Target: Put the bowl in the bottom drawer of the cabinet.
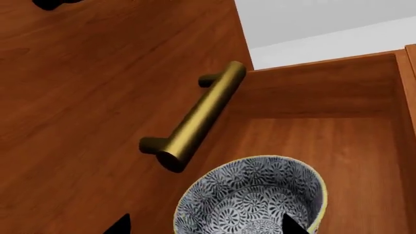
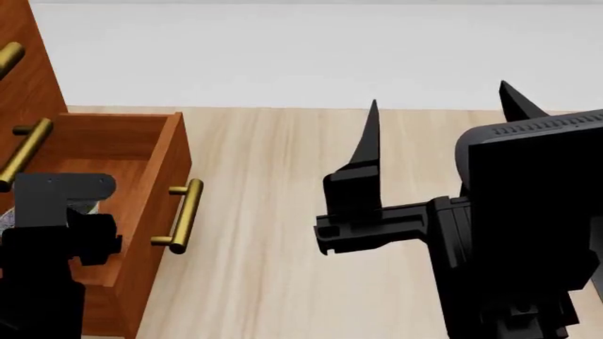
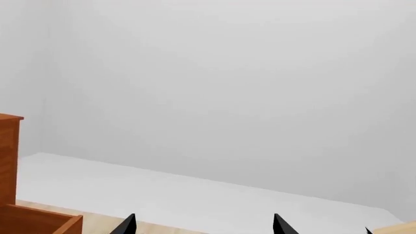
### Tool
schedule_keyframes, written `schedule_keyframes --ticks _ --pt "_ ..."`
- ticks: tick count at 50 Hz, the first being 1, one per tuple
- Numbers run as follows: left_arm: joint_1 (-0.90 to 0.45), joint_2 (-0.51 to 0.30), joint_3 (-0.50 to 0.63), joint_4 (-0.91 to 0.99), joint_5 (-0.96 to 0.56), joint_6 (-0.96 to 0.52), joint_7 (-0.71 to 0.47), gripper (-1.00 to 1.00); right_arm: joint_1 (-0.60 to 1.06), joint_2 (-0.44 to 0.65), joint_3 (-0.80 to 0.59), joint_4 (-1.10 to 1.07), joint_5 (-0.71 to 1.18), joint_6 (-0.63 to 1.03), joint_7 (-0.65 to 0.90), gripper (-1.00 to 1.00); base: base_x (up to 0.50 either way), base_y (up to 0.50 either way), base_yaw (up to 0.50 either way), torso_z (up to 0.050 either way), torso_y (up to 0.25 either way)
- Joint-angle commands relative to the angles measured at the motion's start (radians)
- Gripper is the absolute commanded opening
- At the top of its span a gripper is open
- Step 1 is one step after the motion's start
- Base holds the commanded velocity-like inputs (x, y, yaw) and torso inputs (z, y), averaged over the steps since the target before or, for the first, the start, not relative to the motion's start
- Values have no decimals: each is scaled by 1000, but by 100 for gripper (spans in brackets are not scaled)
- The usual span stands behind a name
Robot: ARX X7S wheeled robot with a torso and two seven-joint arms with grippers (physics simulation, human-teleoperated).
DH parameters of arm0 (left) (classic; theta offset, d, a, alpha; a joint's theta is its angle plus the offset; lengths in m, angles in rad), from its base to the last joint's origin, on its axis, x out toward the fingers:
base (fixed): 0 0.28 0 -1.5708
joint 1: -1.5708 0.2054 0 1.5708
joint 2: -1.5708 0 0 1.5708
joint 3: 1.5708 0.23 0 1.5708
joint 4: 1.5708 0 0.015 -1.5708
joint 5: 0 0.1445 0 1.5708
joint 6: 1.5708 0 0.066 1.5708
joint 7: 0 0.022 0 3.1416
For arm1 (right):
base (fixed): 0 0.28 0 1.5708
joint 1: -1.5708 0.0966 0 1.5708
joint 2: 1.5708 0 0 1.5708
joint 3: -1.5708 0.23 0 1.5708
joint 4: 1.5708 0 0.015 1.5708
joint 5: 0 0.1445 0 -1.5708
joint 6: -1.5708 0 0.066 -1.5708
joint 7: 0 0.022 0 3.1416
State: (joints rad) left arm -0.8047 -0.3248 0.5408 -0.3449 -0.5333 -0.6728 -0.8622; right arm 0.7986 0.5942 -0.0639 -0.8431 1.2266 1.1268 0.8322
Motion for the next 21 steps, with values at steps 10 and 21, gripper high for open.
schedule_keyframes --ticks 10,21 --pt "61 -15 33 70 -40 -40 20 100 2 -4 -5 -3 -1 3 -1 100 0 0 -1 0 0" --pt "106 -42 25 219 -69 -85 -27 100 3 -1 -10 -2 2 -1 1 100 0 0 0 0 0"
